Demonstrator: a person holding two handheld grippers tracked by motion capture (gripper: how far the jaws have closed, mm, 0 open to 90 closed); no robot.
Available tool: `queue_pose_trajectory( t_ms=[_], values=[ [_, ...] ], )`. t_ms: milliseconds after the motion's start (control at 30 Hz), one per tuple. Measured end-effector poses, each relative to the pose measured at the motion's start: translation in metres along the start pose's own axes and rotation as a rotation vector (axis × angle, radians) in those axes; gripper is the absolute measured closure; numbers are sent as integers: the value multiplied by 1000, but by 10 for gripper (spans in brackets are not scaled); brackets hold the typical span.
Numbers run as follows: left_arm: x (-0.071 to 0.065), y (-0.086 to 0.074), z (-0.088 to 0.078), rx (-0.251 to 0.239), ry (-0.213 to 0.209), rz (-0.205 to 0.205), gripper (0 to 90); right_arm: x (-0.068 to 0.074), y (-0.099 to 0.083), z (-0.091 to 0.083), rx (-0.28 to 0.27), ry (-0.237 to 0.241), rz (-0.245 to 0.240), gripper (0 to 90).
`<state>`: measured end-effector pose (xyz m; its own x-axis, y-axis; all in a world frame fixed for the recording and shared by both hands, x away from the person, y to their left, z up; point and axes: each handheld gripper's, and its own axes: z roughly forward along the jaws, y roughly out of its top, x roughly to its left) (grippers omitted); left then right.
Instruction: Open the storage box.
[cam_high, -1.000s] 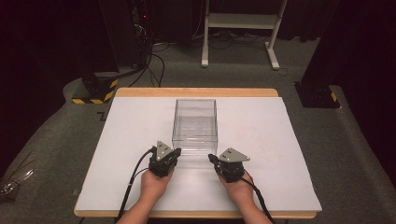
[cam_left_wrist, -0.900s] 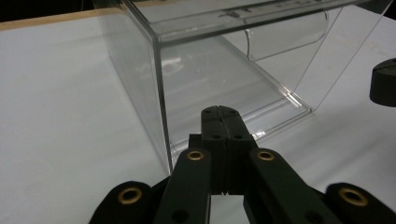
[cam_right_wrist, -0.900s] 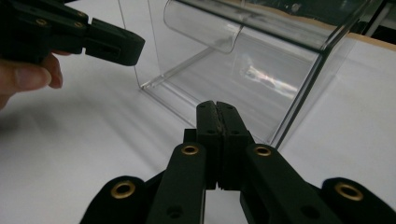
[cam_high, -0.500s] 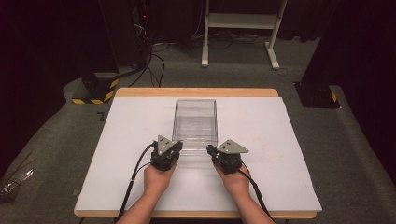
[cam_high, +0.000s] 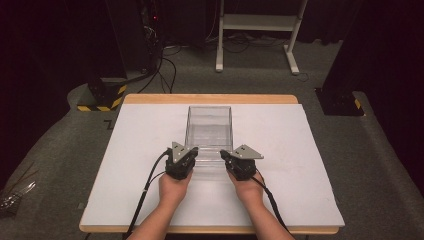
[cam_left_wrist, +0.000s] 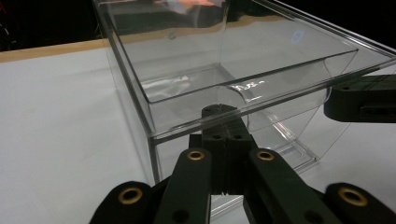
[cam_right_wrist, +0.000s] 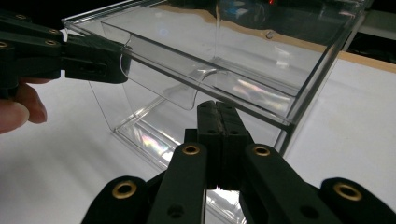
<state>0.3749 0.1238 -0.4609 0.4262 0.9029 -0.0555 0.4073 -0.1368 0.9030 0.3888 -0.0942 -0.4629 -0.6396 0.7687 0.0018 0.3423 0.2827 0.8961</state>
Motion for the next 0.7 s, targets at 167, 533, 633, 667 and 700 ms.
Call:
queue_pose_trajectory(
  t_ms=[167,533,633,667,700],
  values=[
    [-2,1,1,-4,-6,-1,899,1,4,3,-10,-2,7,895],
    [-1,-1,2,-3,-20,2,900,0,4,7,-5,6,21,897],
    [-2,-2,3,1,-23,4,900,-1,3,8,-2,11,25,897],
    [-1,-2,3,-2,-26,0,900,-1,3,9,-3,11,22,898],
    [-1,-2,3,-4,-27,-1,900,-1,3,9,-6,11,19,898]
  ],
)
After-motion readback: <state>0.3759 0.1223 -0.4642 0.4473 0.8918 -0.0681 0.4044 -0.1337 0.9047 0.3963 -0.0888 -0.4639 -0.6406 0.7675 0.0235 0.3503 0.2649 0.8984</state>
